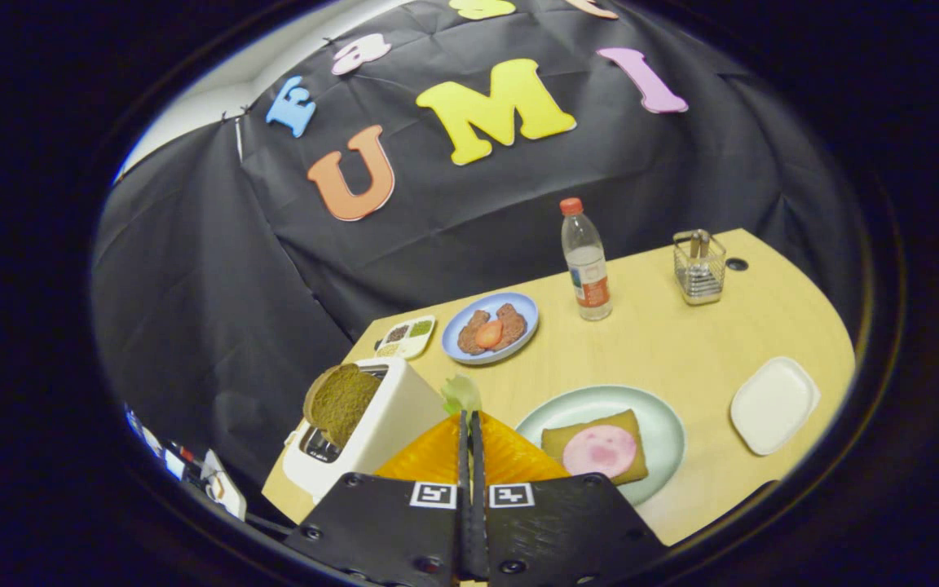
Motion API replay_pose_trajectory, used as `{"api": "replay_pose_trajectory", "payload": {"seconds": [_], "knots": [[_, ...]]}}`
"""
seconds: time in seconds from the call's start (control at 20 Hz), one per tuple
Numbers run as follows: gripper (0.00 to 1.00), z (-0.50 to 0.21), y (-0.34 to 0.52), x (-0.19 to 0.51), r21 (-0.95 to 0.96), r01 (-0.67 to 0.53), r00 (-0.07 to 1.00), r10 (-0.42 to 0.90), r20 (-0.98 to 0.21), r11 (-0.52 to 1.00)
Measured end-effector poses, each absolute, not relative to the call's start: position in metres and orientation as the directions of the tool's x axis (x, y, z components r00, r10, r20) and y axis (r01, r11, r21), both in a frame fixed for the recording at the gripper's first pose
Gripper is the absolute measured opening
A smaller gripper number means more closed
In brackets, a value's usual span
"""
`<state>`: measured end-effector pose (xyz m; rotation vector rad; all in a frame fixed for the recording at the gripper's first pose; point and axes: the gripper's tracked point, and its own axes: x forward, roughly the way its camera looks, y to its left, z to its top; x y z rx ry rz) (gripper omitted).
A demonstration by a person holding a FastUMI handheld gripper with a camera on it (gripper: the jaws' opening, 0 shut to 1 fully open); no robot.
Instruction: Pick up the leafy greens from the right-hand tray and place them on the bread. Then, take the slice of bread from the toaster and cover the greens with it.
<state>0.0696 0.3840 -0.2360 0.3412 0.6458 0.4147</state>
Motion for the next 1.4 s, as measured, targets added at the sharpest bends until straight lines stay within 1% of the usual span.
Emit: {"api": "replay_pose_trajectory", "payload": {"seconds": [0.15,0.25,0.5,0.7,0.85,0.95,1.0,1.05,1.2,1.3,1.4], "knots": [[0.00,-0.262,0.364,0.084,0.466,-0.193,0.708,0.452,-0.544,0.864],[0.00,-0.272,0.346,0.091,0.448,-0.175,0.713,0.427,-0.557,0.877],[0.00,-0.297,0.304,0.101,0.340,-0.158,0.723,0.343,-0.600,0.927],[0.00,-0.320,0.282,0.109,0.281,-0.155,0.713,0.304,-0.632,0.947],[0.01,-0.334,0.277,0.113,0.262,-0.191,0.690,0.319,-0.650,0.946],[0.19,-0.334,0.271,0.110,0.236,-0.214,0.682,0.318,-0.659,0.948],[0.23,-0.332,0.270,0.111,0.225,-0.232,0.685,0.323,-0.653,0.946],[0.33,-0.327,0.265,0.109,0.204,-0.246,0.690,0.319,-0.649,0.948],[0.67,-0.312,0.250,0.111,0.145,-0.271,0.713,0.299,-0.634,0.952],[0.90,-0.285,0.233,0.110,0.110,-0.264,0.752,0.276,-0.598,0.958],[0.96,-0.252,0.213,0.106,0.065,-0.236,0.800,0.232,-0.554,0.969]]}}
